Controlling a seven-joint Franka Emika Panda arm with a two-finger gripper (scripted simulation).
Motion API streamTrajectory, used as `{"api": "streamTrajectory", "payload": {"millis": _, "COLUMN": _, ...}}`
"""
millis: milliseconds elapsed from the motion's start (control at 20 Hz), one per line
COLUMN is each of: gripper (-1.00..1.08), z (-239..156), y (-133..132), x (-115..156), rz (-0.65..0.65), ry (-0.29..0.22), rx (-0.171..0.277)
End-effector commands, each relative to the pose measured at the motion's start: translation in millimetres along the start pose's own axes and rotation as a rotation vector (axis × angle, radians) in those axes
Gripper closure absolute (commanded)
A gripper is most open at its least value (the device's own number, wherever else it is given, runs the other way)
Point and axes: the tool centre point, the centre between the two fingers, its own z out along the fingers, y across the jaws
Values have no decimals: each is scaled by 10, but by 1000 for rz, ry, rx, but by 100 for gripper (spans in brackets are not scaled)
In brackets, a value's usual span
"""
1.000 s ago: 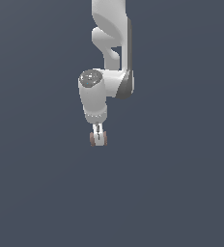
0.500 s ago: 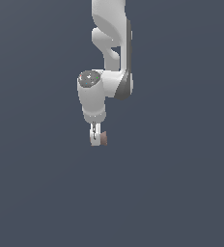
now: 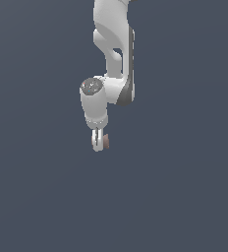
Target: Pick up the object and move it to a goal position.
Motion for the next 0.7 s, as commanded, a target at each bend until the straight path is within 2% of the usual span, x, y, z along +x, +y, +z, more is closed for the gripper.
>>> {"api": "streamTrajectory", "payload": {"millis": 0, "gripper": -92, "z": 134, "y": 8, "x": 1, "rz": 2, "ry": 0, "rx": -1}}
{"api": "streamTrajectory", "payload": {"millis": 350, "gripper": -92, "z": 291, "y": 1, "x": 0, "rz": 3, "ry": 0, "rx": -1}}
{"api": "streamTrajectory", "payload": {"millis": 400, "gripper": 108, "z": 291, "y": 1, "x": 0, "rz": 3, "ry": 0, "rx": -1}}
{"api": "streamTrajectory", "payload": {"millis": 650, "gripper": 108, "z": 291, "y": 1, "x": 0, "rz": 3, "ry": 0, "rx": -1}}
